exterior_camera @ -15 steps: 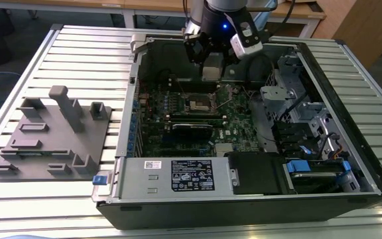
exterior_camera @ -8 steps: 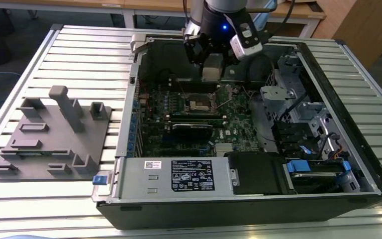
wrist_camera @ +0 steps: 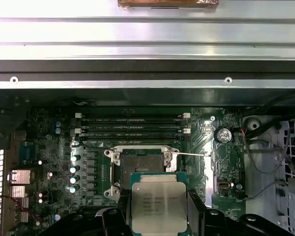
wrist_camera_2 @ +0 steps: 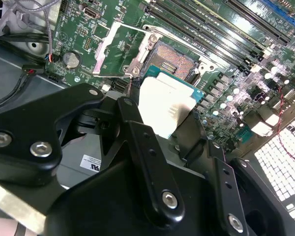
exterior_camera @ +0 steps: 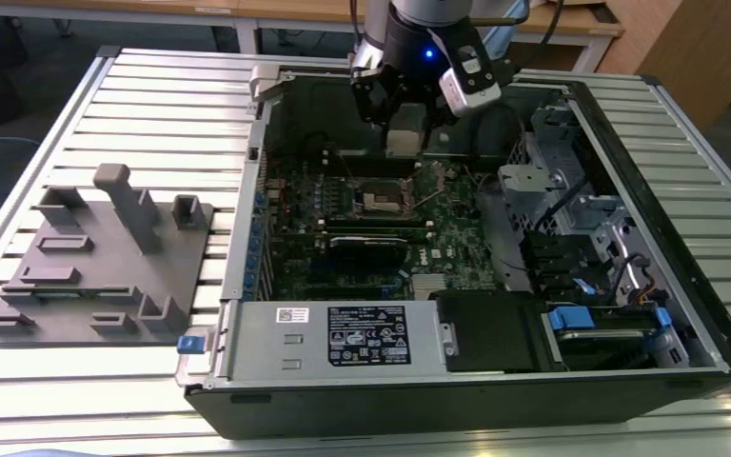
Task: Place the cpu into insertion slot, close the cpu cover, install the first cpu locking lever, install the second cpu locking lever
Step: 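Place the cpu into insertion slot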
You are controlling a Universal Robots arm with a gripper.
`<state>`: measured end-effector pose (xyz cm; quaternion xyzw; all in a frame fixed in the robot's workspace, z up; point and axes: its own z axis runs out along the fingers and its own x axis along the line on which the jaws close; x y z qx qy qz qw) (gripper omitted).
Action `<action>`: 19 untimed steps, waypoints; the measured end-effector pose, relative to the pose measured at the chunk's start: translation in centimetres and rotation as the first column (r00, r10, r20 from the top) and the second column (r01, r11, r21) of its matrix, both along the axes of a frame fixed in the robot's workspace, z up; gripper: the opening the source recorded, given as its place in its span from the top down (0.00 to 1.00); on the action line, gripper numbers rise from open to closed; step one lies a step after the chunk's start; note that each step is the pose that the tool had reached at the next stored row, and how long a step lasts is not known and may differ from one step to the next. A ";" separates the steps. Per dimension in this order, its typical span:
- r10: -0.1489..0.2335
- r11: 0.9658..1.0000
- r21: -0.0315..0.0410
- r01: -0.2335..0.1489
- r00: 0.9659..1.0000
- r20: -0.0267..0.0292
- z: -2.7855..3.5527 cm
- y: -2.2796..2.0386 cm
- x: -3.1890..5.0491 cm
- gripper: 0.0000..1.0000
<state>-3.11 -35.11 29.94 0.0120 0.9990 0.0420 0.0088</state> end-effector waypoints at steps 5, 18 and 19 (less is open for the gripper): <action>0.000 1.000 0.000 0.000 1.000 0.003 -0.17 0.00 -0.07 0.46; 0.000 1.000 0.000 0.000 1.000 0.010 -0.57 0.00 -0.40 0.46; 0.000 1.000 0.000 0.000 1.000 0.011 -0.62 0.00 -0.41 0.46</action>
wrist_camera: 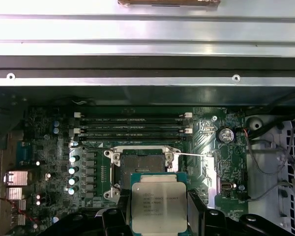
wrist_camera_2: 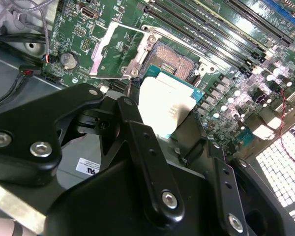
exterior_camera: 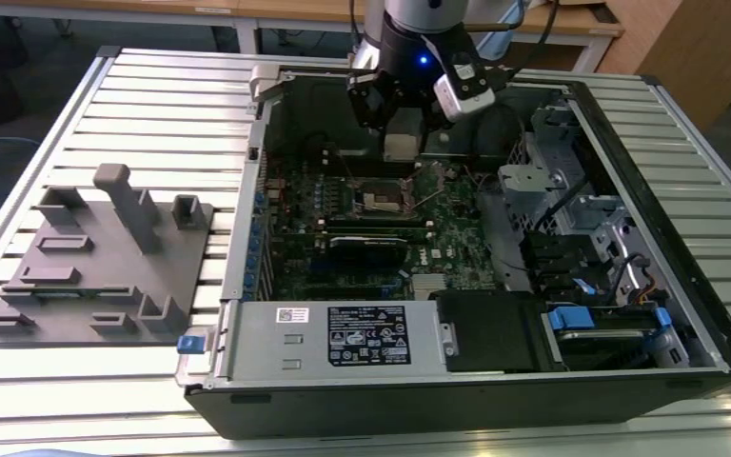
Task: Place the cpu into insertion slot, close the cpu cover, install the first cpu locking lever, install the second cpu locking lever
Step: 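Place the cpu into insertion slot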
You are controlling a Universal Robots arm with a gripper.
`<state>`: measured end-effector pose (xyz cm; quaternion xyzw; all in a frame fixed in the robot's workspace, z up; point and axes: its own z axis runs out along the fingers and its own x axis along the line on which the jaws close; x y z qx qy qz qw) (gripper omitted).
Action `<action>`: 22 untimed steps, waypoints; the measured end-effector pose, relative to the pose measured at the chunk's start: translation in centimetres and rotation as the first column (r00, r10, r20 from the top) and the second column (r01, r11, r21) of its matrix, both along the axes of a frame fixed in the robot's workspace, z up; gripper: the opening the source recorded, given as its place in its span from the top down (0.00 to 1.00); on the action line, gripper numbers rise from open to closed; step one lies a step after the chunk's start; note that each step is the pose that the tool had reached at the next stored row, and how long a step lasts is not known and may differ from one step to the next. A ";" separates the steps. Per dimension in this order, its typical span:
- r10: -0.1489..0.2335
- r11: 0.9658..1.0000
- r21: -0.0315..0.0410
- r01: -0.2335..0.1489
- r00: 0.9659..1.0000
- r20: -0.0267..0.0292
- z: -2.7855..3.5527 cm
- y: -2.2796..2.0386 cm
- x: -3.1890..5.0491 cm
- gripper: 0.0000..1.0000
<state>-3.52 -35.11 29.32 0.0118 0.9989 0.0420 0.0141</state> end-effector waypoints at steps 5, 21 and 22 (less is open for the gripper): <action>0.000 1.000 -0.001 0.000 1.000 0.001 -0.15 0.00 -0.04 0.46; 0.000 1.000 -0.001 0.000 1.000 0.001 -0.48 0.00 -0.08 0.46; 0.000 1.000 -0.001 0.000 1.000 0.001 -0.50 0.00 -0.08 0.46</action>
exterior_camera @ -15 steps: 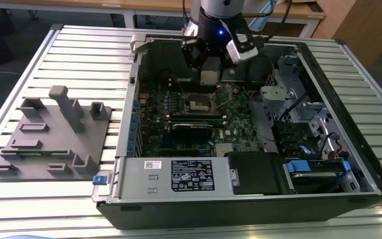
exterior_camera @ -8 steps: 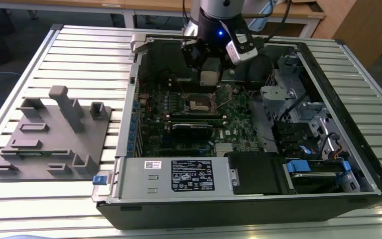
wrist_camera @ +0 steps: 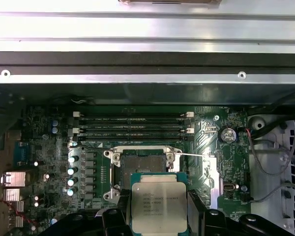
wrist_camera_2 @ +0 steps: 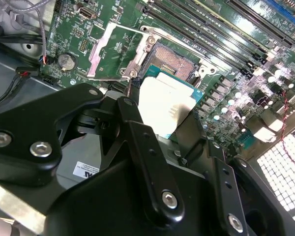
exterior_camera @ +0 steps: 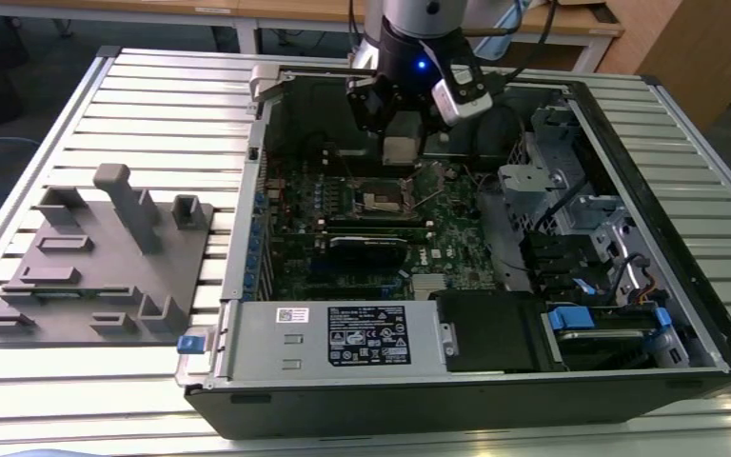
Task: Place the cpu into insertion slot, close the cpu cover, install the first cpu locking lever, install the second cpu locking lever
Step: 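Place the cpu into insertion slot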
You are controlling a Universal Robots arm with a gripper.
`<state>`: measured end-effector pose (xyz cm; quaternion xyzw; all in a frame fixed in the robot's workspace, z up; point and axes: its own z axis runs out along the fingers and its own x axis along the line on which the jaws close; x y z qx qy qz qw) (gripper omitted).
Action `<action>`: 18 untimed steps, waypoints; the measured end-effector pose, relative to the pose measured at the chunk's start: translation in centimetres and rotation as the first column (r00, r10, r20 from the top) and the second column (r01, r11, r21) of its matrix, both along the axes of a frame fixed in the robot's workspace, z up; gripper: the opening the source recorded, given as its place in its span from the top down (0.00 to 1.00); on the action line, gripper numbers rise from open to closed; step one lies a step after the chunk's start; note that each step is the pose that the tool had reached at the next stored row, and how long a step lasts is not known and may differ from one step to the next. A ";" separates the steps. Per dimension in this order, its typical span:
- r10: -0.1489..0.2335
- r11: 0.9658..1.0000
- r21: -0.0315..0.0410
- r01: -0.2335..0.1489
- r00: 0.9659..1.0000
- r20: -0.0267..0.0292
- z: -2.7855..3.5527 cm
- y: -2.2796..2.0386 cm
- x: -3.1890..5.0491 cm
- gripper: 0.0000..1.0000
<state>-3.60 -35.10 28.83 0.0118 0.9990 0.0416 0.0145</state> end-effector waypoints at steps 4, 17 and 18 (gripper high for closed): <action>0.000 1.000 0.000 0.000 1.000 0.000 -0.16 0.00 -0.01 0.46; 0.000 1.000 0.000 0.000 1.000 0.000 -0.52 0.00 -0.01 0.46; 0.000 1.000 0.000 0.000 1.000 0.000 -0.58 0.00 -0.01 0.46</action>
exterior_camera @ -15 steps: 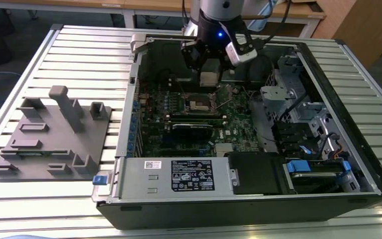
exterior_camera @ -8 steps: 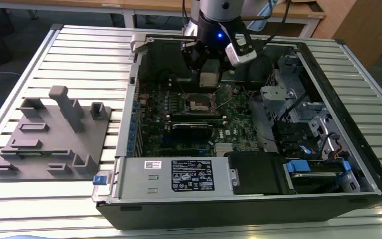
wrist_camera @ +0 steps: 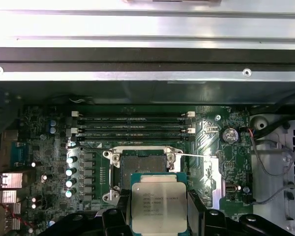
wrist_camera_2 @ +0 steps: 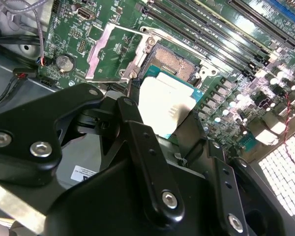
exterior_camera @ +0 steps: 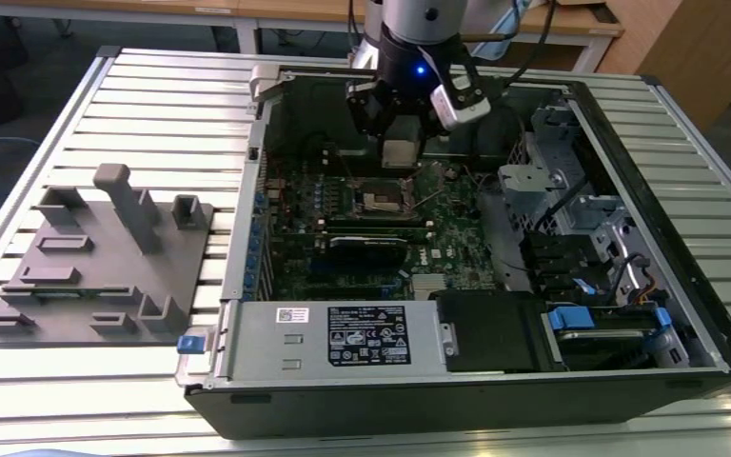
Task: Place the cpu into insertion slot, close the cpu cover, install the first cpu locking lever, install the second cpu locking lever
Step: 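Place the cpu into insertion slot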
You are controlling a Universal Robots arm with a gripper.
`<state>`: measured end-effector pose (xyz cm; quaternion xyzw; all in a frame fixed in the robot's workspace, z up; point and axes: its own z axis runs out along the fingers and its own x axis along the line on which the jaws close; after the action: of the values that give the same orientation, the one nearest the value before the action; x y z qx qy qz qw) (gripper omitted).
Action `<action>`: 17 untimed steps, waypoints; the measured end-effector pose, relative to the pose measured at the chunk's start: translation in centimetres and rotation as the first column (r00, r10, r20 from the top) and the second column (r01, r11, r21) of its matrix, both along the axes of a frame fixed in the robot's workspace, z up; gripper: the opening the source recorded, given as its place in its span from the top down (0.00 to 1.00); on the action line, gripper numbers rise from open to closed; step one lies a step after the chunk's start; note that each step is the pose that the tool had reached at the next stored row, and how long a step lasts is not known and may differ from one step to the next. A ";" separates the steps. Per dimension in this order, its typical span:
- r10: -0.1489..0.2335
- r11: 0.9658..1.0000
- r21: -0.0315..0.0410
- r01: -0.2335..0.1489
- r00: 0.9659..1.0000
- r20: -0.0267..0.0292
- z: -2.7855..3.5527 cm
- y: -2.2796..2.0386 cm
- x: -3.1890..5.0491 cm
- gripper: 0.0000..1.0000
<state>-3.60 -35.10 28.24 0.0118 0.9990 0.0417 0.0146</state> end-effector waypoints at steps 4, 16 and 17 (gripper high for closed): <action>0.000 1.000 -0.002 0.000 1.000 0.000 -0.27 0.00 -0.01 0.46; 0.000 0.999 -0.040 0.000 1.000 0.000 -0.91 0.01 -0.09 0.46; 0.000 0.999 -0.040 0.000 1.000 0.000 -1.03 0.01 -0.13 0.46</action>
<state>-3.73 -35.09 27.21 0.0115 0.9996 0.0217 0.0148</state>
